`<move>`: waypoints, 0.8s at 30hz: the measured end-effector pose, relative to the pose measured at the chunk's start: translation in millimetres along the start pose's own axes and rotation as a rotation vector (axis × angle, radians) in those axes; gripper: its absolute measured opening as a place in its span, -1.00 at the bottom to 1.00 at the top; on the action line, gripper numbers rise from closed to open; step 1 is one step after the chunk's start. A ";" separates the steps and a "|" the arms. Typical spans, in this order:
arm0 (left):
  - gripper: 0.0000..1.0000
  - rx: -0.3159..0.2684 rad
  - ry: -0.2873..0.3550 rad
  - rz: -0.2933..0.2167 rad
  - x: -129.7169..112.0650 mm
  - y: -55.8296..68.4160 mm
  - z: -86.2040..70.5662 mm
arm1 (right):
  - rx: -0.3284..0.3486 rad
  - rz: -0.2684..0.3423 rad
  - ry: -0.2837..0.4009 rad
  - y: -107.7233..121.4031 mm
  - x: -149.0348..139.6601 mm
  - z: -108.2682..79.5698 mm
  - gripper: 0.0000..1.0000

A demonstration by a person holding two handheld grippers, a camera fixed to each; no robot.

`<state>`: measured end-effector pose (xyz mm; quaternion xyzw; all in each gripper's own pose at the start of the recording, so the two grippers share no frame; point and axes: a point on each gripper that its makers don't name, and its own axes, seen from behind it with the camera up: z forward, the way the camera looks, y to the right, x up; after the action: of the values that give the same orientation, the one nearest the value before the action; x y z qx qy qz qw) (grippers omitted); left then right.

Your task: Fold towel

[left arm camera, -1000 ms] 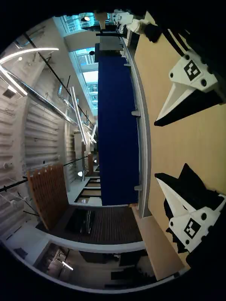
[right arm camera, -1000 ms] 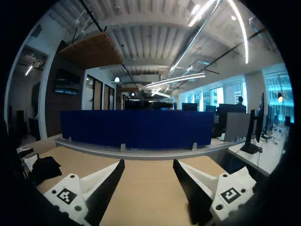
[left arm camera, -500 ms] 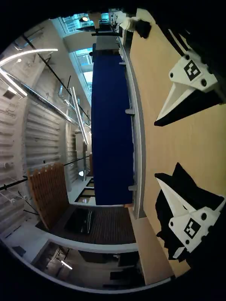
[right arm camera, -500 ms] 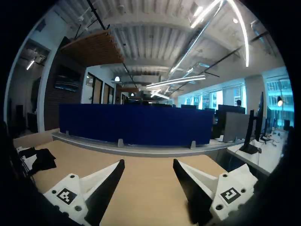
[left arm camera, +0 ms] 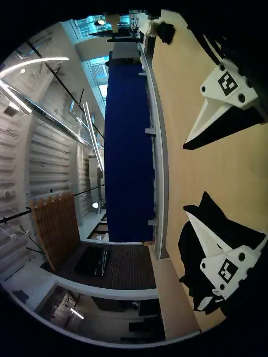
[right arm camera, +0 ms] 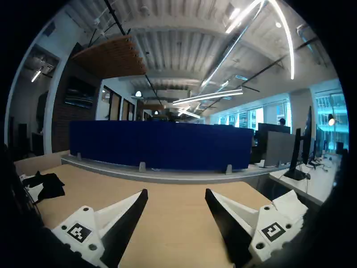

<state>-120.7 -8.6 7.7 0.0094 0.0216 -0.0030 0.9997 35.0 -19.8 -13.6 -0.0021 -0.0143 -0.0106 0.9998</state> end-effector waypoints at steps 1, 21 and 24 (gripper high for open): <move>0.83 0.000 0.000 -0.003 -0.2 0.0 0.0 | -0.002 0.000 0.001 0.9 0.5 -0.3 1.00; 0.84 0.016 -0.026 -0.014 -4.4 -4.0 -1.2 | 0.007 -0.030 0.033 2.7 6.6 1.4 1.00; 0.84 0.016 -0.027 -0.014 -4.5 -4.3 -1.1 | 0.001 -0.035 0.038 4.6 4.3 5.1 1.00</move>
<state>-125.3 -12.9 6.7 0.0174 0.0083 -0.0102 0.9998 39.2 -15.3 -8.4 -0.0010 0.0045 -0.0278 0.9996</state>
